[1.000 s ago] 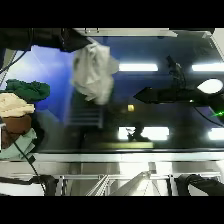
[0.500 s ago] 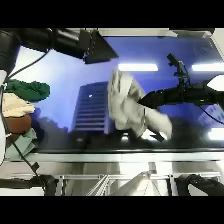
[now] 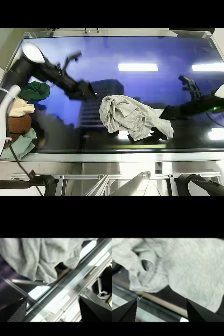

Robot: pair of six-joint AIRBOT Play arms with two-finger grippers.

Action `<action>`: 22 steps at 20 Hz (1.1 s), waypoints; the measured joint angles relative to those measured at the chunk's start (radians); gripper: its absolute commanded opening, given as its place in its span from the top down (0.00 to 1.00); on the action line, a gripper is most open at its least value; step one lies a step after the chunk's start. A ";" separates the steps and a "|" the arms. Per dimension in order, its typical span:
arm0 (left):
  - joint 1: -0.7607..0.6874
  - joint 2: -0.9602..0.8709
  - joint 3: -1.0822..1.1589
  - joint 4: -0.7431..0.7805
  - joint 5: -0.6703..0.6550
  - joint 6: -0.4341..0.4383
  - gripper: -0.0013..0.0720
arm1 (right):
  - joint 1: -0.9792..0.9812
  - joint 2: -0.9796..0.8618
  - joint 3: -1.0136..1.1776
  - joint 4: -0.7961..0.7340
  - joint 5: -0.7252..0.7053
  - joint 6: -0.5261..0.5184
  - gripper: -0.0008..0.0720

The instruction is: Fold the shirts.

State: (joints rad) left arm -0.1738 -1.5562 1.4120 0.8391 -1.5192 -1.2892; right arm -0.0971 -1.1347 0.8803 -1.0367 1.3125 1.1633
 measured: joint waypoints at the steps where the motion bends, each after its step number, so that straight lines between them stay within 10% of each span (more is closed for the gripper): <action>1: -0.011 0.008 -0.092 -0.003 0.053 0.018 0.04 | -0.013 -0.008 -0.037 0.012 -0.005 -0.002 0.08; 7: -0.108 -0.087 -0.307 -0.139 0.261 0.160 0.04 | -0.005 -0.128 -0.146 0.218 -0.082 -0.137 0.11; 20: -0.156 -0.289 -0.126 -0.188 0.242 0.199 0.06 | -0.401 -0.206 -0.137 0.147 -0.195 -0.163 0.11; 22: -0.148 -0.292 -0.125 -0.179 0.261 0.199 0.60 | -0.420 -0.247 -0.135 0.171 -0.187 -0.169 0.11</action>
State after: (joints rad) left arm -0.3214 -1.8484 1.2869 0.6598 -1.2579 -1.0901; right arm -0.5175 -1.3819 0.7456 -0.8661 1.1259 0.9943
